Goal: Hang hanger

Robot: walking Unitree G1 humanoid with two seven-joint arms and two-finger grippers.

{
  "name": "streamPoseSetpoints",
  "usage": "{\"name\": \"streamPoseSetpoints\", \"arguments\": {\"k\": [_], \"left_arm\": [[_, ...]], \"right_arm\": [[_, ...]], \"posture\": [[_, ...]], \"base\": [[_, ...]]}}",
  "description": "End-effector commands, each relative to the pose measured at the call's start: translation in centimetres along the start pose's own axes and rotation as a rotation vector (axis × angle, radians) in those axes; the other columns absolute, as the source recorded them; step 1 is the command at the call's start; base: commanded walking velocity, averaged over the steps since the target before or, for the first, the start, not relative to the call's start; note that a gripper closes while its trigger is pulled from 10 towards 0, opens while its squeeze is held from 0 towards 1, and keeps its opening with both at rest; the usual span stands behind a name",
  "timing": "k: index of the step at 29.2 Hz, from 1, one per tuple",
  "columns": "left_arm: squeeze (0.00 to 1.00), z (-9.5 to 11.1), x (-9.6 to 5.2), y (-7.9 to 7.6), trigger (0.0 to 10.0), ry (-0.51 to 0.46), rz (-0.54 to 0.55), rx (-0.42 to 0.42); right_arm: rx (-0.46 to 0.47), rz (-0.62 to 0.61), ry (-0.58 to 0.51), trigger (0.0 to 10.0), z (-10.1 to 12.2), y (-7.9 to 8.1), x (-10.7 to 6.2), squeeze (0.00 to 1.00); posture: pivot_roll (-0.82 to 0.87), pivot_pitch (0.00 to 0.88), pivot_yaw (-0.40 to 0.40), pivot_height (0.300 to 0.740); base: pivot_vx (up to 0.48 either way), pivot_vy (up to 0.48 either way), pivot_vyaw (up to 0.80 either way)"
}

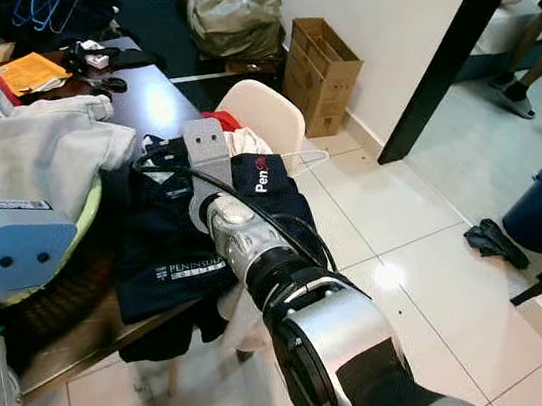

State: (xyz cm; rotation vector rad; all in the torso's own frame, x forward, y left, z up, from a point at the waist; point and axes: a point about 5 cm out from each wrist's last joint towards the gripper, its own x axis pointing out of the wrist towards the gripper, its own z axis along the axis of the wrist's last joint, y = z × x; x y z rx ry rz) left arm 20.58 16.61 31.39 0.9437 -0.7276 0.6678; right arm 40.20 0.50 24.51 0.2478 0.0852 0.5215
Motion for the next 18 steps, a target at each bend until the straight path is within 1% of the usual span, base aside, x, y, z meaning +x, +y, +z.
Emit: {"name": "streamPoseSetpoints", "arguments": {"k": [1,2,3,4,5,6,8,9,10,11,12,15,16,17,18], "left_arm": [[0.00,0.3,-0.1,-0.1,10.0,-0.015,-0.010,-0.003],[0.00,0.3,-0.1,-0.2,10.0,-0.016,-0.014,-0.009],[0.00,0.3,-0.1,-0.2,10.0,-0.016,-0.014,-0.009],[0.00,0.3,-0.1,-0.4,10.0,-0.013,-0.023,-0.017],[0.00,0.3,-0.1,-0.4,10.0,-0.013,-0.023,-0.017],[0.00,-0.3,-0.2,-1.0,10.0,0.065,-0.080,-0.091],[0.00,-0.3,-0.2,-1.0,10.0,0.065,-0.080,-0.091],[0.00,-0.8,-0.4,-1.7,10.0,0.148,-0.151,-0.172],[0.00,-1.2,-0.7,-2.2,10.0,0.203,-0.202,-0.228],[0.00,-1.2,-0.7,-2.2,10.0,0.203,-0.202,-0.228],[0.00,-1.9,-1.3,-3.3,10.0,0.334,-0.318,-0.368],[0.00,-1.9,-1.3,-3.3,10.0,0.334,-0.318,-0.368],[0.00,-2.1,-1.5,-3.6,10.0,0.370,-0.350,-0.408],[0.00,-2.1,-1.5,-3.6,10.0,0.370,-0.350,-0.408],[0.00,-2.5,-1.5,-4.0,10.0,0.420,-0.382,-0.448]], "right_arm": [[0.076,0.074,0.003,10.0,0.5,0.4,0.0,1.00],[0.094,0.159,-0.024,10.0,1.5,0.2,-0.1,1.00],[0.094,0.159,-0.024,10.0,1.5,0.2,-0.1,1.00],[0.084,0.232,-0.057,10.0,2.4,-0.3,-0.5,0.00],[0.084,0.232,-0.057,10.0,2.4,-0.3,-0.5,0.00],[0.043,0.347,-0.164,10.0,3.8,-2.1,-2.0,0.00],[0.043,0.347,-0.164,10.0,3.8,-2.1,-2.0,0.00],[-0.024,0.432,-0.308,10.0,5.1,-3.4,-4.3,0.00],[-0.076,0.497,-0.392,10.0,5.6,-3.7,-6.2,0.00],[-0.076,0.497,-0.392,10.0,5.6,-3.7,-6.2,0.00],[-0.024,0.571,-0.583,10.0,6.9,-3.3,-10.9,0.00],[-0.024,0.571,-0.583,10.0,6.9,-3.3,-10.9,0.00],[0.010,0.598,-0.618,10.0,7.2,-3.1,-12.2,0.00],[0.010,0.598,-0.618,10.0,7.2,-3.1,-12.2,0.00],[0.058,0.655,-0.656,10.0,7.2,-2.3,-13.6,0.00]], "posture": [[0.24,0.222,-0.120,0.740],[0.23,0.213,-0.117,0.740],[0.23,0.213,-0.117,0.740],[0.23,0.211,-0.117,0.740],[0.23,0.211,-0.117,0.740],[0.22,0.211,-0.114,0.740],[0.22,0.211,-0.114,0.740],[0.22,0.209,-0.110,0.740],[0.21,0.210,-0.106,0.740],[0.21,0.210,-0.106,0.740],[0.19,0.206,-0.083,0.740],[0.19,0.206,-0.083,0.740],[0.19,0.206,-0.083,0.740],[0.19,0.206,-0.083,0.740],[0.17,0.198,-0.058,0.740]], "base": [[0.000,0.000,0.00],[0.000,0.000,0.00],[0.000,0.000,0.00],[0.000,0.000,0.00],[0.000,0.000,0.00],[0.000,0.000,0.00],[0.000,0.000,0.00],[0.000,0.000,0.00],[0.000,0.000,0.00],[0.000,0.000,0.00],[0.000,0.000,0.00],[0.000,0.000,0.00],[0.000,0.000,0.00],[0.000,0.000,0.00],[0.000,0.000,0.00]]}}
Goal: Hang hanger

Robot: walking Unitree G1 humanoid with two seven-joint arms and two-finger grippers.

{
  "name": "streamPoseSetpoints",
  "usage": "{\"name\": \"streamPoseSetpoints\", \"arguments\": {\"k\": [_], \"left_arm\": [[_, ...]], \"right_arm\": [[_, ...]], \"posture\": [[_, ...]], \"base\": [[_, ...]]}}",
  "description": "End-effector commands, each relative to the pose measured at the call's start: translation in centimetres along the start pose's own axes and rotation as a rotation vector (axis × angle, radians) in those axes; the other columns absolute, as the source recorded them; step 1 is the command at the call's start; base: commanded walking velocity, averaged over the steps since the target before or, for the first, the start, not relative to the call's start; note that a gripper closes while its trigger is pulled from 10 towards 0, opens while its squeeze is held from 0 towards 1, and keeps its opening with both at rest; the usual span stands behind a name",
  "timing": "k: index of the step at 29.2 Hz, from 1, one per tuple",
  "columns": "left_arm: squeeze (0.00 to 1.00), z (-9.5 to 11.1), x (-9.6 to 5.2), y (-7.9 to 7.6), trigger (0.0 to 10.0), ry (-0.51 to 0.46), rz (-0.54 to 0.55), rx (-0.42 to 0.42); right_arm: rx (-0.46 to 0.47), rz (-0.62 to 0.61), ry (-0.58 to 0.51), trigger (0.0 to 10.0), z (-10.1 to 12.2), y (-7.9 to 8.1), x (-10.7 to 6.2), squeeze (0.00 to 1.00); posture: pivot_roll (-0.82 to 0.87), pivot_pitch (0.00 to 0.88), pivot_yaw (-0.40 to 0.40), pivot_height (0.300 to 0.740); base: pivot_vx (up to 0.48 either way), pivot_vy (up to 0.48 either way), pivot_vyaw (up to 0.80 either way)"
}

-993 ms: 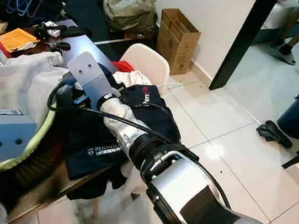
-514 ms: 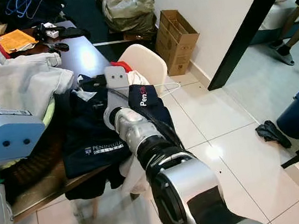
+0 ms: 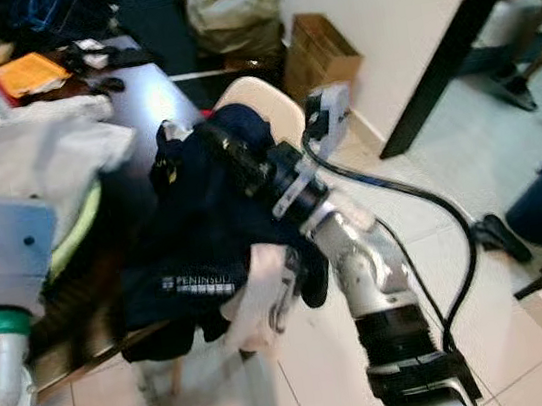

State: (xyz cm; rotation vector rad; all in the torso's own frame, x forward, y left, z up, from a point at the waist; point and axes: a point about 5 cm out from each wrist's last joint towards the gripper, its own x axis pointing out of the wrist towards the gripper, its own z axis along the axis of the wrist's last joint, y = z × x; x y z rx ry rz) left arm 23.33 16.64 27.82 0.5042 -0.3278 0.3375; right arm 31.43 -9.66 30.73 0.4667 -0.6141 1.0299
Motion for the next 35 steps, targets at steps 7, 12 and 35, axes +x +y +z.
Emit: {"name": "streamPoseSetpoints", "arguments": {"k": [7,12,35], "left_arm": [[0.00,-0.9,1.6,-0.2,10.0,0.050,-0.057,0.033],[0.00,-0.2,2.3,-0.6,10.0,0.010,-0.072,0.048],[0.00,0.1,0.9,-0.5,10.0,0.029,-0.020,0.032]], "right_arm": [[-0.007,0.068,0.094,10.0,-3.4,2.2,0.1,0.00],[-0.254,-0.066,0.426,10.0,-9.0,0.7,0.1,0.00],[-1.146,0.275,1.274,10.0,-10.5,-6.6,0.3,0.00]], "posture": [[0.14,0.175,-0.027,0.740],[0.14,0.168,-0.028,0.740],[0.19,0.191,-0.132,0.740]], "base": [[0.000,0.000,0.00],[0.000,0.000,0.00],[0.000,0.000,0.00]]}}
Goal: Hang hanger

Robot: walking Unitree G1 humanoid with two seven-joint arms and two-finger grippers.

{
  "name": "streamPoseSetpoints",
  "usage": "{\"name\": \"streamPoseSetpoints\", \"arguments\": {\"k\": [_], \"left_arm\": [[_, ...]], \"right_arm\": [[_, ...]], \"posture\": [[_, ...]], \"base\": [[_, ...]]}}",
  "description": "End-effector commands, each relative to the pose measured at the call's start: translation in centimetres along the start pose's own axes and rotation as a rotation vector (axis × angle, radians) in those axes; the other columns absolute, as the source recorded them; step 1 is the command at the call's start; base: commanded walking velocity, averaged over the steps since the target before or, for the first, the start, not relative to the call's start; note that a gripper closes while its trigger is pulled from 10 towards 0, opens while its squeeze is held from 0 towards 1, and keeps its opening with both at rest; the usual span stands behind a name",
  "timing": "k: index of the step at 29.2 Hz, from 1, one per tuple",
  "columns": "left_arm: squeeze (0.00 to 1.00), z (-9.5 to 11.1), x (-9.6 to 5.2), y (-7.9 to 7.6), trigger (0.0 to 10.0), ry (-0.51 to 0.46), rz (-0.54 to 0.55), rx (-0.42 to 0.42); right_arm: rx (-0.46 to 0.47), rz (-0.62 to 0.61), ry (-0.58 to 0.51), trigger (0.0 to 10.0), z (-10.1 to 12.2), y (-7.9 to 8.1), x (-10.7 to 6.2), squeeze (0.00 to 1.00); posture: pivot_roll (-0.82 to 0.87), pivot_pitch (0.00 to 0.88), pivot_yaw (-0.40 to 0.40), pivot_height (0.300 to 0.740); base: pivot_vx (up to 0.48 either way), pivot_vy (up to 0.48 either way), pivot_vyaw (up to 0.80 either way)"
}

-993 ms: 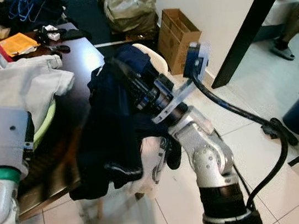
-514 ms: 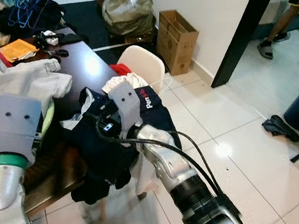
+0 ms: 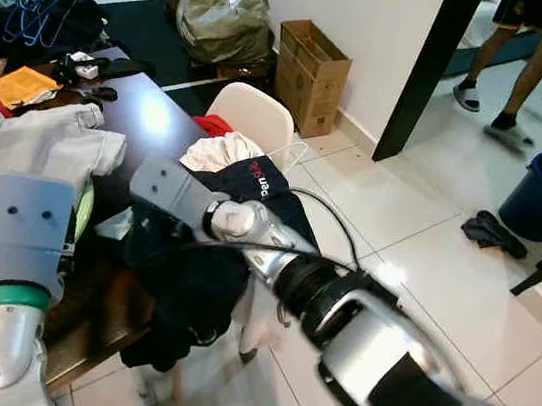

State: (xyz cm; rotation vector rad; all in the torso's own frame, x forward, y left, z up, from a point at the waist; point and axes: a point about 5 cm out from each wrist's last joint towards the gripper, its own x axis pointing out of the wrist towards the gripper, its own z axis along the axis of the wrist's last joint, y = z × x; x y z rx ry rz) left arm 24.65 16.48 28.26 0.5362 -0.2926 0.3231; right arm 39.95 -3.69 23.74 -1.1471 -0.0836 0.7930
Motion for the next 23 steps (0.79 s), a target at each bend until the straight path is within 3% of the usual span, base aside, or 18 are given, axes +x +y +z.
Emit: {"name": "streamPoseSetpoints", "arguments": {"k": [1,3,6,7,8,9,10,11,12,13,14,15,16,18,20,22,23], "left_arm": [[0.00,0.0,-0.4,0.0,10.0,0.005,0.007,-0.001],[0.00,0.0,-0.5,-0.1,10.0,0.007,0.006,-0.001],[0.00,0.0,-0.5,-0.1,10.0,0.008,0.006,-0.001],[0.00,-0.1,-0.4,-0.1,10.0,0.008,0.001,-0.001],[0.00,-0.1,-0.4,-0.1,10.0,0.008,0.001,-0.001],[0.00,-0.1,-0.4,-0.2,10.0,0.006,-0.006,0.000],[0.00,0.0,-0.3,-0.3,10.0,0.003,-0.015,0.000],[0.00,0.0,-0.3,-0.3,10.0,0.003,-0.015,0.000],[0.00,0.0,-0.2,-0.4,10.0,-0.001,-0.022,-0.001],[0.00,0.1,-0.1,-0.5,10.0,-0.005,-0.030,-0.001],[0.00,0.1,-0.1,-0.5,10.0,-0.005,-0.030,-0.001],[0.00,0.1,-0.1,-0.7,10.0,-0.007,-0.038,-0.002],[0.00,0.1,-0.1,-0.8,10.0,-0.009,-0.043,-0.003],[0.00,0.1,0.0,-0.9,10.0,-0.009,-0.045,-0.004],[0.00,0.3,0.1,-1.1,10.0,-0.019,-0.057,-0.005],[0.00,0.3,0.1,-1.1,10.0,-0.019,-0.057,-0.005],[0.00,0.4,0.1,-1.2,10.0,-0.023,-0.062,-0.005]], "right_arm": [[-0.071,0.095,0.055,10.0,-2.2,0.4,-0.8,0.00],[-0.035,0.139,0.014,10.0,-3.2,-0.1,-1.8,0.00],[-0.025,0.145,0.001,10.0,-3.2,-0.2,-1.9,0.00],[0.256,0.205,-0.179,10.0,-2.7,-0.7,-3.0,0.00],[0.256,0.205,-0.179,10.0,-2.7,-0.7,-3.0,0.00],[0.453,0.268,-0.354,10.0,-2.9,-0.8,-4.6,0.00],[0.587,0.286,-0.493,10.0,-3.5,-0.9,-5.9,0.00],[0.587,0.286,-0.493,10.0,-3.5,-0.9,-5.9,0.00],[0.695,0.259,-0.581,10.0,-3.9,-1.3,-6.7,0.00],[0.844,0.092,-0.603,10.0,-4.5,-2.7,-6.7,0.00],[0.844,0.092,-0.603,10.0,-4.5,-2.7,-6.7,0.00],[0.996,-0.108,-0.653,10.0,-5.0,-4.3,-6.8,0.00],[1.096,-0.232,-0.685,10.0,-5.4,-5.2,-6.9,0.00],[1.147,-0.300,-0.703,10.0,-5.7,-5.6,-7.0,0.00],[1.283,-0.429,-0.880,10.0,-5.3,-7.0,-8.1,0.00],[1.283,-0.429,-0.880,10.0,-5.3,-7.0,-8.1,0.00],[1.342,-0.466,-0.972,10.0,-5.1,-7.6,-8.8,0.00]], "posture": [[0.19,0.191,-0.132,0.740],[0.19,0.191,-0.132,0.740],[0.19,0.191,-0.132,0.740],[0.17,0.187,-0.123,0.740],[0.17,0.187,-0.123,0.740],[0.17,0.185,-0.116,0.740],[0.16,0.183,-0.109,0.740],[0.16,0.183,-0.109,0.740],[0.16,0.183,-0.109,0.740],[0.15,0.181,-0.102,0.740],[0.15,0.181,-0.102,0.740],[0.15,0.178,-0.098,0.740],[0.14,0.178,-0.094,0.740],[0.14,0.178,-0.094,0.740],[0.14,0.173,-0.084,0.740],[0.14,0.173,-0.084,0.740],[0.14,0.173,-0.084,0.740]], "base": [[0.000,0.000,0.00],[0.000,0.000,0.00],[0.000,0.000,0.00],[0.000,0.000,0.00],[0.000,0.000,0.00],[0.000,0.000,0.00],[0.000,0.000,0.00],[0.000,0.000,0.00],[0.000,0.000,0.00],[0.000,0.000,0.00],[0.000,0.000,0.00],[0.000,0.000,0.00],[0.000,0.000,0.00],[0.000,0.000,0.00],[0.000,0.000,0.00],[0.000,0.000,0.00],[0.000,0.000,0.00]]}}
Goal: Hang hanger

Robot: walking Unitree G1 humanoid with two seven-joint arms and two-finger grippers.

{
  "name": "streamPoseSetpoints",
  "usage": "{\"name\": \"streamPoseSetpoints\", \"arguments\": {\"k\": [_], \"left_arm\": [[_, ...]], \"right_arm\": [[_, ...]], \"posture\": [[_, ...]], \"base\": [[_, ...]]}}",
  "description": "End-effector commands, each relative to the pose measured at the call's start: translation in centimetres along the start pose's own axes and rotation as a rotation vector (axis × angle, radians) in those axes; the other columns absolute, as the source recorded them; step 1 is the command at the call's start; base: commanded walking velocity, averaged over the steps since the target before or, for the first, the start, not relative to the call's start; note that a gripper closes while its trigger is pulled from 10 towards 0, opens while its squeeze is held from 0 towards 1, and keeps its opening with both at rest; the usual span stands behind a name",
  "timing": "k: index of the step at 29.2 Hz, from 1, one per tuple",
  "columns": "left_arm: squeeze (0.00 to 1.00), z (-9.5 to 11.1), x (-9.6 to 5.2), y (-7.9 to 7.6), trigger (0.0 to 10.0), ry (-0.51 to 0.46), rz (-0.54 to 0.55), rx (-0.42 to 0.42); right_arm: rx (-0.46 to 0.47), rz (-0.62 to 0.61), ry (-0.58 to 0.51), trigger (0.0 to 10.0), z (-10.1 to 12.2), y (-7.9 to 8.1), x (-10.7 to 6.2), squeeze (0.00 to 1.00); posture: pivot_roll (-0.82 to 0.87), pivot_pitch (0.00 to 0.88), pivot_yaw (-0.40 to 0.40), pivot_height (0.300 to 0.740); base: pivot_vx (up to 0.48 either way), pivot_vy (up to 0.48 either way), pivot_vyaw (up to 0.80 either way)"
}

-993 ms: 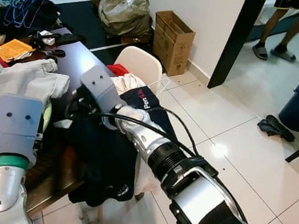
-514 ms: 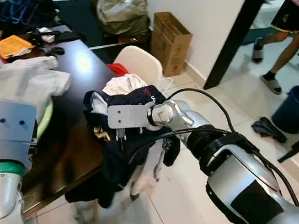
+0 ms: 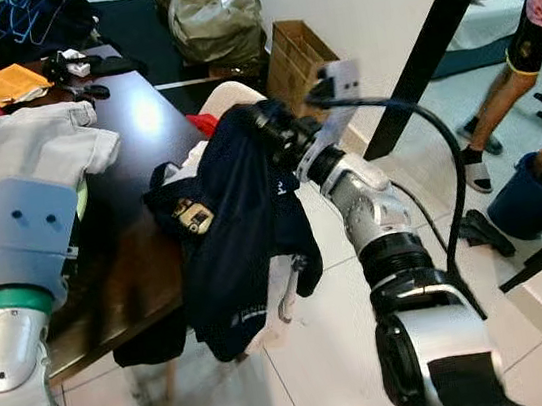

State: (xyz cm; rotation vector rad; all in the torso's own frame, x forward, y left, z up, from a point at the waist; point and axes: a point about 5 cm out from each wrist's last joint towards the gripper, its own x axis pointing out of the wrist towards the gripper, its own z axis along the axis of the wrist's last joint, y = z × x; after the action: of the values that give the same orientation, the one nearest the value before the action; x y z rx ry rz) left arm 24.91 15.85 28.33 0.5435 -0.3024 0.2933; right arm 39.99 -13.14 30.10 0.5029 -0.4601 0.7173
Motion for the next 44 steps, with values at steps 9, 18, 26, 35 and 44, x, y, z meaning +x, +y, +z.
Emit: {"name": "streamPoseSetpoints", "arguments": {"k": [9,18,26,35,44], "left_arm": [[0.00,0.1,0.0,-0.8,10.0,-0.014,-0.042,-0.010],[0.00,0.8,0.2,-2.2,10.0,-0.093,-0.230,-0.007],[0.00,0.4,-1.5,-5.2,10.0,-0.076,-0.777,-0.488],[0.00,-3.3,5.2,-6.1,10.0,-0.002,-0.489,-0.220],[0.00,-2.5,13.0,3.2,10.0,-0.087,0.209,0.086]], "right_arm": [[0.224,0.269,-0.264,10.0,4.2,4.0,-0.1,0.00],[0.067,0.407,0.156,10.0,-2.7,7.4,-0.3,0.00],[0.103,0.421,0.130,10.0,-2.3,8.1,0.6,0.00],[0.136,0.528,0.047,10.0,0.6,9.1,0.3,0.00],[-0.279,0.281,0.407,10.0,-2.0,1.9,-5.4,0.00]], "posture": [[0.14,0.159,-0.085,0.740],[0.13,0.161,-0.096,0.740],[0.12,0.169,-0.104,0.740],[0.10,0.178,-0.108,0.740],[0.06,0.194,-0.087,0.740]], "base": [[0.000,0.000,0.00],[0.000,0.000,0.00],[0.000,0.000,0.00],[0.000,0.000,0.00],[0.000,0.000,0.00]]}}
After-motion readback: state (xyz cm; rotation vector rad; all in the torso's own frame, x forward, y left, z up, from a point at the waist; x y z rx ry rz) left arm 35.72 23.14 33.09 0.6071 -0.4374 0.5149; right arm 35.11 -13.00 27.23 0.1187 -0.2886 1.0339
